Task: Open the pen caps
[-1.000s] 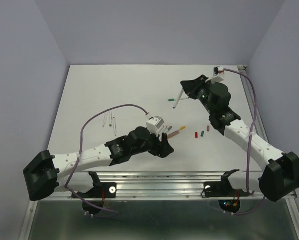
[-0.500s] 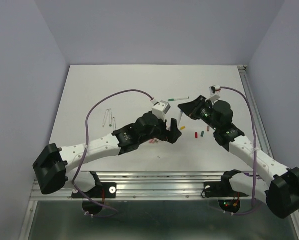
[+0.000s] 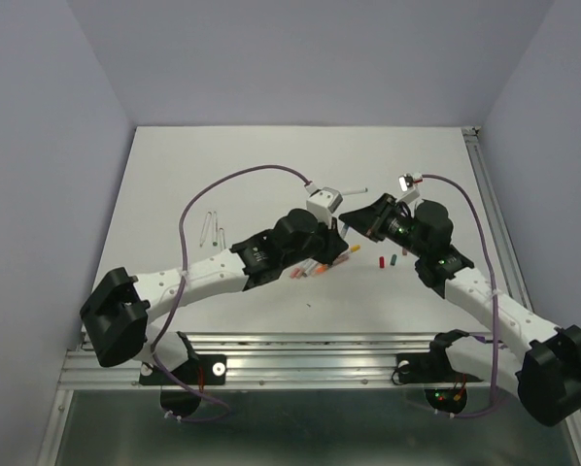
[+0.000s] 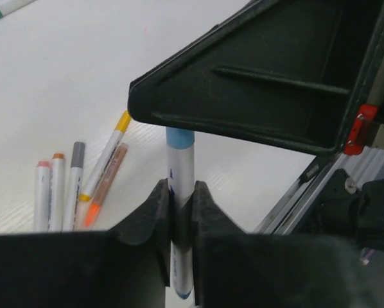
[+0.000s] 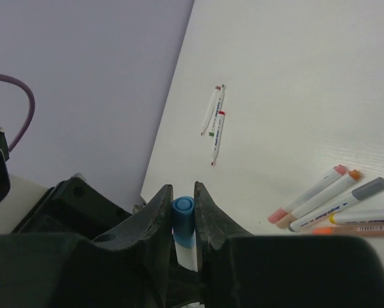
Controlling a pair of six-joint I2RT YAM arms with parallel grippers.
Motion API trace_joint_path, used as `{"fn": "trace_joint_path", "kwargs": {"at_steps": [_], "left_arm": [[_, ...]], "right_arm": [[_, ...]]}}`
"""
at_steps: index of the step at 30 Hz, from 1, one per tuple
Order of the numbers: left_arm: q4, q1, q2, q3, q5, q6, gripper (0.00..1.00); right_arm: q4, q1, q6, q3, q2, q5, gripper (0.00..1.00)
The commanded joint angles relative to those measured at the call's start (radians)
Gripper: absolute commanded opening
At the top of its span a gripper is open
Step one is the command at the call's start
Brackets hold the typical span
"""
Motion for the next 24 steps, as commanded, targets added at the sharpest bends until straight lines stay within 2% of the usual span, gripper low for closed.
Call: {"fn": "trace_joint_path", "kwargs": {"at_steps": [1, 3, 7, 16, 21, 24], "left_arm": [[0.052, 0.003, -0.012, 0.04, 0.017, 0.015, 0.0], [0.084, 0.003, -0.041, -0.013, 0.05, 0.015, 0.0], [0.17, 0.002, -0.119, -0.169, 0.075, -0.04, 0.0], [0.25, -0.056, -0.251, -0.426, 0.099, -0.218, 0.0], [0.249, -0.089, -0.323, -0.474, 0.06, -0.254, 0.0], [0.22, -0.089, -0.357, -0.469, 0.014, -0.261, 0.0]], "right_arm": [[0.053, 0.006, -0.008, 0.027, 0.016, 0.003, 0.01], [0.042, 0.006, -0.038, 0.053, 0.034, 0.052, 0.01], [0.011, 0.006, -0.109, 0.124, 0.126, 0.261, 0.01], [0.019, -0.024, -0.218, 0.331, 0.299, 0.505, 0.01], [-0.016, -0.042, -0.267, 0.473, 0.365, 0.557, 0.01], [-0.053, -0.045, -0.284, 0.49, 0.361, 0.534, 0.01]]}}
